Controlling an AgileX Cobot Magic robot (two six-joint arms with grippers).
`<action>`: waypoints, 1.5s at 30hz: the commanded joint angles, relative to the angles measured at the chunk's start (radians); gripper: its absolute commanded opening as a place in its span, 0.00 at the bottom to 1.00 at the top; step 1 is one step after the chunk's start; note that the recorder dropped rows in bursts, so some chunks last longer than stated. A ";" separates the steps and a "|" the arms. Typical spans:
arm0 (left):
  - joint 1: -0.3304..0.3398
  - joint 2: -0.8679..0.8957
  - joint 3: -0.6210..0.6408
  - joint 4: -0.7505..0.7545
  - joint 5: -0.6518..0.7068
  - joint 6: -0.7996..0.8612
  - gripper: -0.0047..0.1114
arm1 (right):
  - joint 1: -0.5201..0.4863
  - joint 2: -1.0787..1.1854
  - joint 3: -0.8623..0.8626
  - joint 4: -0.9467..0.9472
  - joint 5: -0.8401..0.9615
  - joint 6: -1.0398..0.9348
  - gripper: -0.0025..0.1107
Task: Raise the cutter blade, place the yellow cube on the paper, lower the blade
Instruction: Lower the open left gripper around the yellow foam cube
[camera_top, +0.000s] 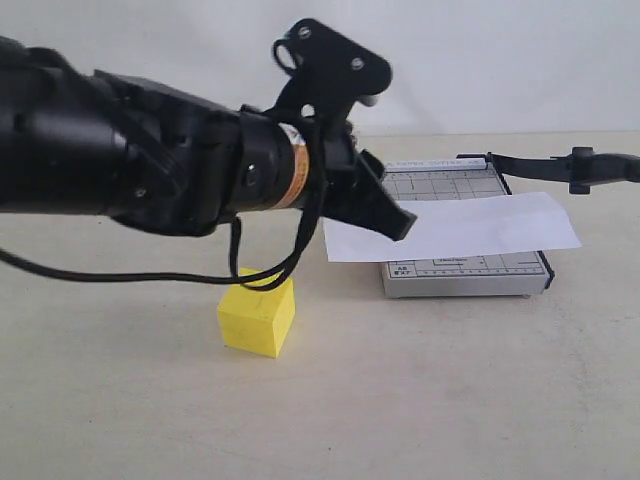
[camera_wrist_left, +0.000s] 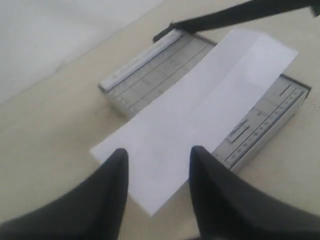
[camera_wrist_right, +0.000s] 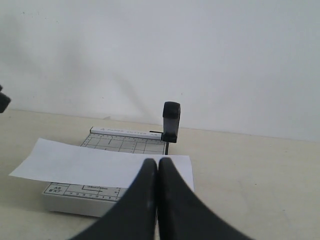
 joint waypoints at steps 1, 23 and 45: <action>-0.006 -0.056 0.085 -0.146 0.124 0.001 0.50 | -0.003 -0.007 -0.001 0.001 -0.008 -0.002 0.02; -0.006 -0.060 0.057 -0.614 0.439 0.225 0.78 | -0.003 -0.007 -0.001 0.002 -0.010 -0.002 0.02; 0.055 0.076 -0.074 -0.901 0.501 0.512 0.78 | -0.003 -0.007 -0.001 0.002 -0.011 -0.002 0.02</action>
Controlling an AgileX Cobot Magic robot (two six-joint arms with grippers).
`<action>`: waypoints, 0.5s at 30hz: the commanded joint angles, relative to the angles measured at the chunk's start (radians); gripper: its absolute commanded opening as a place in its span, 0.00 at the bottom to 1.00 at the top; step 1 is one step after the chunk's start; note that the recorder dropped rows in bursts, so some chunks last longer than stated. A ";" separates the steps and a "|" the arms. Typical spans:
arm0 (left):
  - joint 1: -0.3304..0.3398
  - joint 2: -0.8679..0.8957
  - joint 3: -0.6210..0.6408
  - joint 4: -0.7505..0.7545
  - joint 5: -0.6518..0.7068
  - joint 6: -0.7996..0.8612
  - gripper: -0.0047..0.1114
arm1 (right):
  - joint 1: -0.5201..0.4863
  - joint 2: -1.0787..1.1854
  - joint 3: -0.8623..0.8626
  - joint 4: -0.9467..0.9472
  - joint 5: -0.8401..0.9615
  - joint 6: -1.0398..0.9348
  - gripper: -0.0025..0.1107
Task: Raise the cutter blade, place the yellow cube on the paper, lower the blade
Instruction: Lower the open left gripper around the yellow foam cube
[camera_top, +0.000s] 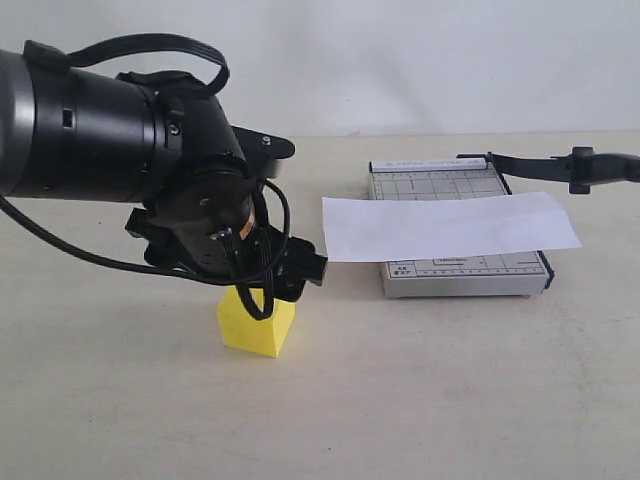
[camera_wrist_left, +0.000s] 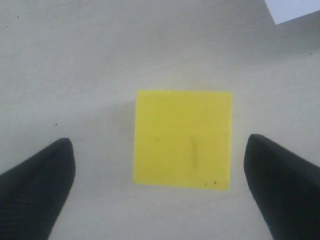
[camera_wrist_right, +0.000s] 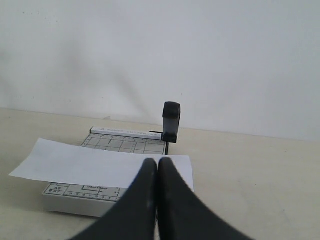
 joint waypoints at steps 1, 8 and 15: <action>0.005 -0.002 -0.009 -0.008 -0.010 0.021 0.78 | -0.003 -0.007 -0.001 0.002 -0.011 -0.002 0.02; 0.033 -0.002 -0.009 -0.043 -0.047 0.052 0.78 | -0.003 -0.007 -0.001 0.002 -0.011 -0.002 0.02; 0.065 0.028 -0.009 -0.189 -0.049 0.174 0.78 | -0.003 -0.007 -0.001 0.002 -0.011 -0.002 0.02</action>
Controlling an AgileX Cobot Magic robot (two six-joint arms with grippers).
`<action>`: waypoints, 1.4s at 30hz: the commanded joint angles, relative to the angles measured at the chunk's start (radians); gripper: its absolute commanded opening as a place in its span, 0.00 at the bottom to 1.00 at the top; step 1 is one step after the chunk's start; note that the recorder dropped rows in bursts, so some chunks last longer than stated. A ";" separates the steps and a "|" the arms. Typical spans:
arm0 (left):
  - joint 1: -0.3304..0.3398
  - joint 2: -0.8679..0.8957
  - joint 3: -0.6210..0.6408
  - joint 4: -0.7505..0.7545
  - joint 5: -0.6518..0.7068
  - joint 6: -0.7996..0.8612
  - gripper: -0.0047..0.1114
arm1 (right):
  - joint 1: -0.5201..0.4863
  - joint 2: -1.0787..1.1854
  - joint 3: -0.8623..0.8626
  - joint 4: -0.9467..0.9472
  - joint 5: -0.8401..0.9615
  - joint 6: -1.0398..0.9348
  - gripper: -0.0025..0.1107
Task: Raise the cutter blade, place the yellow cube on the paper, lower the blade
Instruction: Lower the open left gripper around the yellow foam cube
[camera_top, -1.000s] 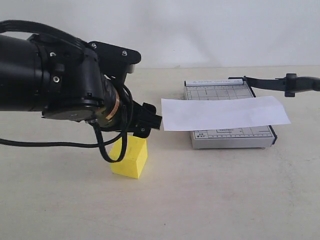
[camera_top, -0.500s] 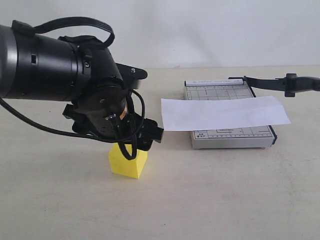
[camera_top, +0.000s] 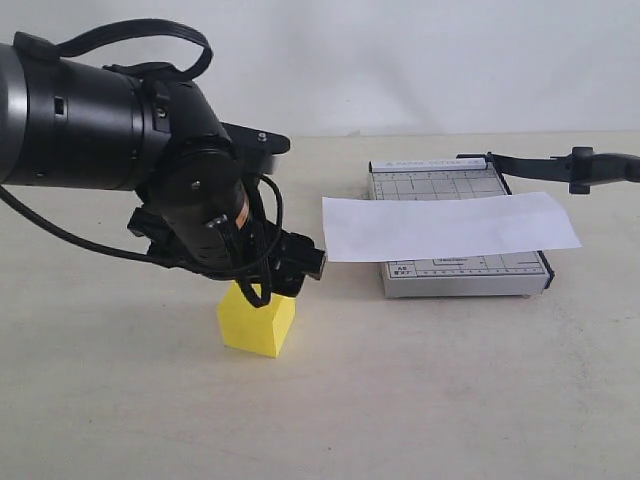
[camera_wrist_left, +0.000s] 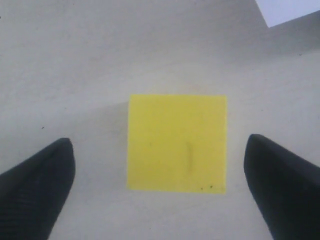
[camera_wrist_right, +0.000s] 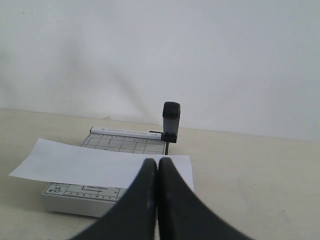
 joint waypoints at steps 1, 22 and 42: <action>0.024 0.030 -0.005 -0.097 -0.011 0.078 0.78 | -0.003 -0.007 -0.001 0.002 -0.011 -0.002 0.02; 0.024 0.114 -0.060 -0.140 0.007 0.137 0.78 | -0.003 -0.007 -0.001 0.002 -0.011 -0.002 0.02; 0.025 0.143 -0.062 -0.096 -0.022 0.137 0.78 | -0.003 -0.007 -0.001 0.002 -0.011 -0.002 0.02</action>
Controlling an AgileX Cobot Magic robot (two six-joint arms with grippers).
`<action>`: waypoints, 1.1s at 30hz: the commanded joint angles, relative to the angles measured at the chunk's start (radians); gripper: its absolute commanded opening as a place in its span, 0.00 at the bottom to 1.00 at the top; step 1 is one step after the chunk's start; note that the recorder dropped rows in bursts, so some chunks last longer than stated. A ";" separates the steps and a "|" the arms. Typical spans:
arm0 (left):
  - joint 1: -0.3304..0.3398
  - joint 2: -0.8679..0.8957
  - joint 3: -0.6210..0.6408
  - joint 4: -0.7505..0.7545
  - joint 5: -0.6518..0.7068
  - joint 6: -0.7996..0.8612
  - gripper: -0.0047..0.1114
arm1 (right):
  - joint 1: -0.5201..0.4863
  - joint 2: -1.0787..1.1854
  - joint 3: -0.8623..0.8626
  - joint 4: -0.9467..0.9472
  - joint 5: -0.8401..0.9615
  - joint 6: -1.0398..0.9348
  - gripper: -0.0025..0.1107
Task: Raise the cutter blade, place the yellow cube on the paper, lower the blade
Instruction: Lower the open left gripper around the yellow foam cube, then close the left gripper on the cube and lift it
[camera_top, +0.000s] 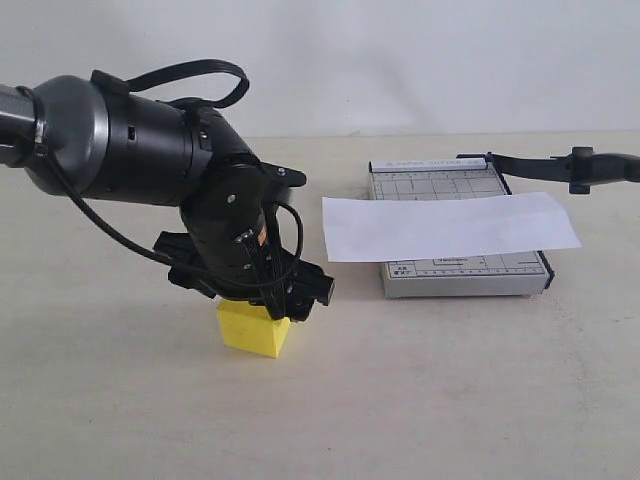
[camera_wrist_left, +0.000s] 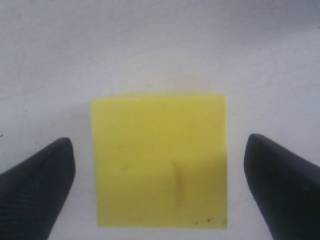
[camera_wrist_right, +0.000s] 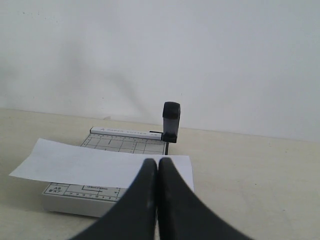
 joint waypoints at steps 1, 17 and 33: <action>0.003 0.022 -0.007 0.012 -0.009 0.003 0.78 | -0.003 -0.007 -0.001 0.002 -0.011 -0.002 0.02; 0.002 -0.166 -0.076 0.028 -0.010 0.141 0.08 | -0.003 -0.007 -0.001 0.002 -0.011 -0.002 0.02; 0.002 0.068 -0.541 -0.260 0.172 0.574 0.08 | -0.003 -0.007 -0.001 0.002 -0.011 -0.002 0.02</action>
